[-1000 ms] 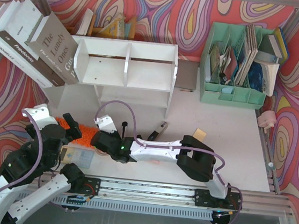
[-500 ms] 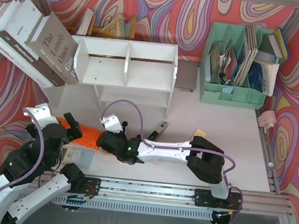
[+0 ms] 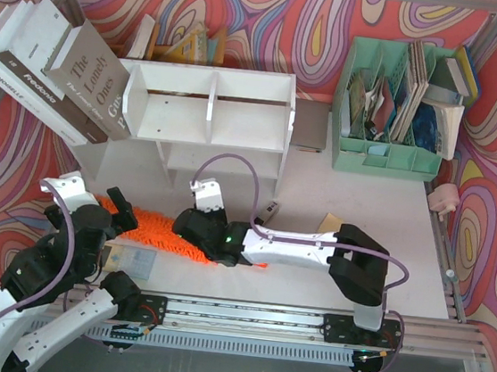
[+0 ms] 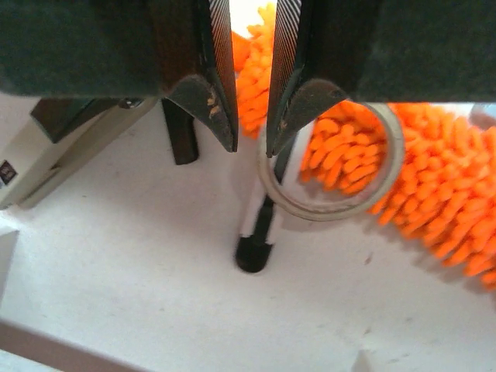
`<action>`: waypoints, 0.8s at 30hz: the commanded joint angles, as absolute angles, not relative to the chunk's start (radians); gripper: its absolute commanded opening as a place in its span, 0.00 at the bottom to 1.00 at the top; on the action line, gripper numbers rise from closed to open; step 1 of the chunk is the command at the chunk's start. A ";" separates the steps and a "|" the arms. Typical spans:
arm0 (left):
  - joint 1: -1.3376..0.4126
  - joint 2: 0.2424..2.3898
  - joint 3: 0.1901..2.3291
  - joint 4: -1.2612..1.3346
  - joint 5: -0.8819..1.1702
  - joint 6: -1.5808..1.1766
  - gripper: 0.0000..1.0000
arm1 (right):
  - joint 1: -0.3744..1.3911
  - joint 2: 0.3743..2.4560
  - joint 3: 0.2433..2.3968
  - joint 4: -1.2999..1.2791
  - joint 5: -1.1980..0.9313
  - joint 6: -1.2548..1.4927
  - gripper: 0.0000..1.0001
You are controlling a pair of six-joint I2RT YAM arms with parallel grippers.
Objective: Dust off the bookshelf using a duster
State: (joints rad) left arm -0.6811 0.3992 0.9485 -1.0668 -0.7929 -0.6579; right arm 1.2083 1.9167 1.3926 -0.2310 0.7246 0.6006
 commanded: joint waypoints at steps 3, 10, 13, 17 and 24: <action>-0.683 0.406 0.934 -1.050 -0.788 -0.643 0.96 | 1.117 1.827 1.297 -0.239 0.738 0.719 0.27; -0.683 0.411 0.933 -1.052 -0.790 -0.643 0.96 | 1.103 1.814 1.272 -0.193 0.636 0.700 0.33; -0.683 0.416 0.935 -1.052 -0.786 -0.643 0.96 | 1.104 1.826 1.271 -0.168 0.564 0.686 0.38; -0.683 0.415 0.935 -1.052 -0.788 -0.644 0.96 | 1.103 1.876 1.321 -0.196 0.525 0.689 0.40; -0.683 0.407 0.935 -1.054 -0.792 -0.645 0.96 | 1.103 1.926 1.353 -0.187 0.461 0.677 0.43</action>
State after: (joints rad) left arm -0.6811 0.4107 0.9466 -1.0664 -0.7898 -0.6544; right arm 1.1011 1.8919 1.3155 -0.1925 0.5064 0.6785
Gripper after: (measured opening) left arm 0.963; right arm 0.429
